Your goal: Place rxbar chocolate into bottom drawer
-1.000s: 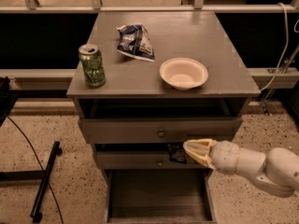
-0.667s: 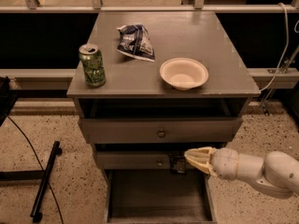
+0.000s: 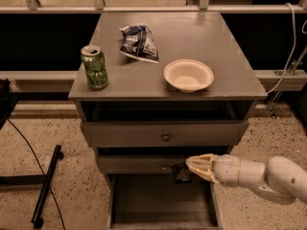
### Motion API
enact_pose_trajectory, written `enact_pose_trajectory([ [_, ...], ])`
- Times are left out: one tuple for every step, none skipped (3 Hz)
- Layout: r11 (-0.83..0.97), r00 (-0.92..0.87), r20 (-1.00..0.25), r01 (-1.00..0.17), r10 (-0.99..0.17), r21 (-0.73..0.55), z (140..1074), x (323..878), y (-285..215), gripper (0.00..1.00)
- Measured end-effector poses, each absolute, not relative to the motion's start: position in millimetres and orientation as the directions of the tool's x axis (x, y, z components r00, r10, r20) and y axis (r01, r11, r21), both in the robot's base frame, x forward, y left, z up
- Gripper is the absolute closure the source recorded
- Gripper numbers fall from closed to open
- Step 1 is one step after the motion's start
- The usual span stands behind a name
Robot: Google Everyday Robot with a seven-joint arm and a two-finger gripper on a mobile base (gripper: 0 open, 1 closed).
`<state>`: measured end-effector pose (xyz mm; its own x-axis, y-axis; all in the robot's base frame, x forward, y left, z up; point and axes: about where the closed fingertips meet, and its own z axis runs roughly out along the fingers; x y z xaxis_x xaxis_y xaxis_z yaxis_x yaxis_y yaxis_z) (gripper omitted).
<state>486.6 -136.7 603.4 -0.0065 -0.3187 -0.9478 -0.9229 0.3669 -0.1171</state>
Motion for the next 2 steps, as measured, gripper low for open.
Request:
enact_pose_trajectory([
  [0.313, 0.033, -0.922, -0.936, -0.385, -0.164, 555, 474, -104, 1.00],
  [0.278, 0.053, -0.884, -0.939, -0.464, -0.203, 491, 465, -86, 1.00],
])
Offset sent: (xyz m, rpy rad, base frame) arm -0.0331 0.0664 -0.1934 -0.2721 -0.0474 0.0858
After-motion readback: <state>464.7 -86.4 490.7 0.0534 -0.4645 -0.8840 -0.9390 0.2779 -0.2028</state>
